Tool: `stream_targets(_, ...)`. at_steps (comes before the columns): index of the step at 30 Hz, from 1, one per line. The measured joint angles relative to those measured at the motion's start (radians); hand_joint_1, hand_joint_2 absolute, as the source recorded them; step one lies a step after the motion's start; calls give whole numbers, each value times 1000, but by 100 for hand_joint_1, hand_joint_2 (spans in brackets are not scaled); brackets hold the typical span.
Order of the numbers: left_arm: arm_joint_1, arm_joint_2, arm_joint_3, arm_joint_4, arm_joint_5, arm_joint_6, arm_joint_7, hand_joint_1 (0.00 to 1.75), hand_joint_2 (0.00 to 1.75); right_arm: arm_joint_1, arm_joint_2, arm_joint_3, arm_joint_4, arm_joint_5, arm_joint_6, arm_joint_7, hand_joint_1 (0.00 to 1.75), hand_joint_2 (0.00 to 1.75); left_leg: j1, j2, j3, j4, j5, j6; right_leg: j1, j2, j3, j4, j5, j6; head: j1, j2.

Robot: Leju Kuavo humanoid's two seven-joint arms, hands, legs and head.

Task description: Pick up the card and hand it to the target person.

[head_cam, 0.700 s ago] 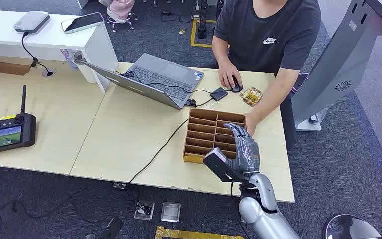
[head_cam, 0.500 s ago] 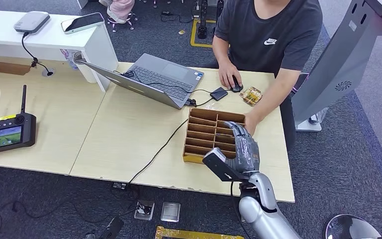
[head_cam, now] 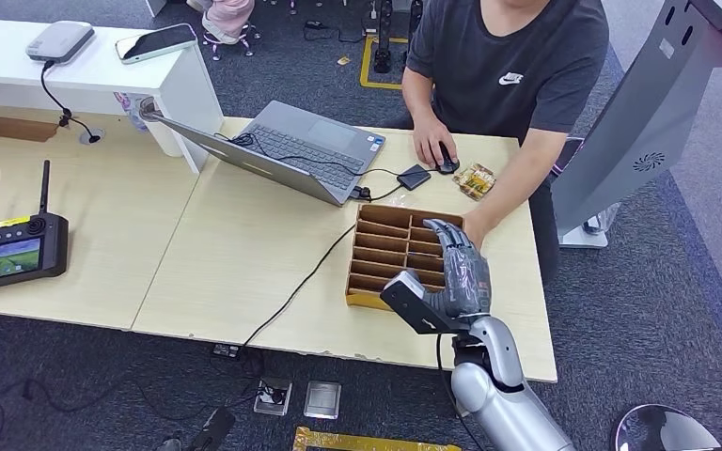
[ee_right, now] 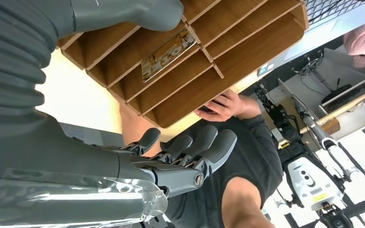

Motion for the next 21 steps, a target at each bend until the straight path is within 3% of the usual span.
stream_targets(10,-4,0,0,-5,-10,-11,3,0,0,-33,-4,1,24,12,20,1,69,175,0,0,0,0,0,0,0,0,0,0,0,0,0,0)
stream_targets(21,-12,0,0,-7,-21,-17,5,0,0,-71,6,7,122,23,17,-21,68,175,0,0,0,0,0,0,0,0,0,0,0,0,0,0)
